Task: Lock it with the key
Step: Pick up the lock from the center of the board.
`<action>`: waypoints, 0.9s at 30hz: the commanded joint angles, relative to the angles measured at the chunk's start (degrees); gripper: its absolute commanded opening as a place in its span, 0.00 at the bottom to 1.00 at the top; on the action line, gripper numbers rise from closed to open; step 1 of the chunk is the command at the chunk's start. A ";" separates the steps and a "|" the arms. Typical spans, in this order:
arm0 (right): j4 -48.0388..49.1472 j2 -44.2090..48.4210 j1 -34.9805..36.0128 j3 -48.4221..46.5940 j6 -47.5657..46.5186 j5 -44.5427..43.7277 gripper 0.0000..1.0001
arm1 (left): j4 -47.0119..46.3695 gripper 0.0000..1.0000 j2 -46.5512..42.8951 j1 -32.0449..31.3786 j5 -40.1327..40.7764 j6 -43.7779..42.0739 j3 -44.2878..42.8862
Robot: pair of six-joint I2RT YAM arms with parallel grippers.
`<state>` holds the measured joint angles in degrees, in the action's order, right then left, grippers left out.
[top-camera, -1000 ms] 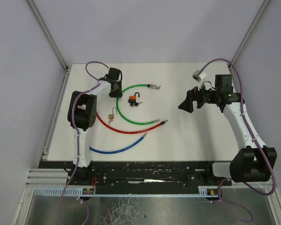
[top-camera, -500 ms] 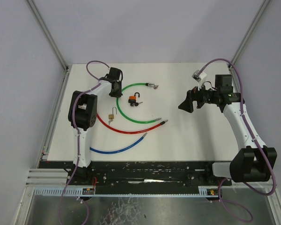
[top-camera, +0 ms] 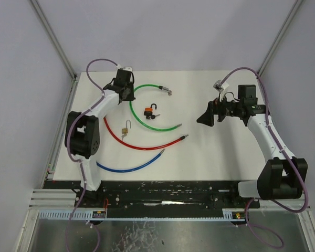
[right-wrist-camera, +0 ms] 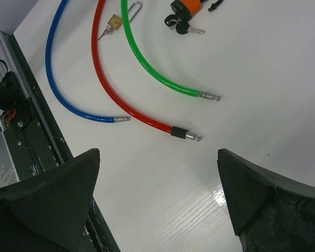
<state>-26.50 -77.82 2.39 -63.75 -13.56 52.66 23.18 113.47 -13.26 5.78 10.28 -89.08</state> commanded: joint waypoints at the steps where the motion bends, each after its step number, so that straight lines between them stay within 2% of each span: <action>1: 11.97 0.14 0.62 4.41 8.55 7.42 1.00 | -9.67 0.00 -8.16 -3.57 1.51 -0.75 3.34; 6: 36.94 -0.04 0.68 13.14 28.10 12.45 1.00 | -13.49 0.00 -13.82 -6.26 1.04 -0.26 7.36; 10: 43.04 -0.58 1.49 15.44 32.15 12.99 1.00 | -16.00 0.00 -16.65 -7.07 -0.38 1.04 9.64; 13: 41.17 -1.66 4.62 15.38 28.51 10.70 1.00 | -16.33 0.00 -16.93 -7.22 -1.83 2.15 10.11; 17: 32.39 -4.26 13.44 10.83 14.13 -0.28 1.00 | -16.07 0.00 -15.97 -7.50 -3.10 3.59 10.32; 19: 35.34 -6.26 17.52 10.07 10.73 -5.42 1.00 | -15.91 0.00 -15.54 -7.62 -3.57 4.28 10.64; 23: 47.69 -13.51 23.15 7.89 9.94 -8.57 1.00 | -15.26 0.00 -15.24 -7.58 -3.95 5.03 11.39; 27: 43.79 -24.11 27.76 -2.11 9.70 -10.13 1.00 | -14.81 0.00 -15.47 -7.60 -4.25 5.57 12.30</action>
<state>14.48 -94.96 26.63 -56.64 -1.02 46.98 12.40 98.41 -20.60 2.72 14.04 -77.65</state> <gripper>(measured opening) 0.997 0.138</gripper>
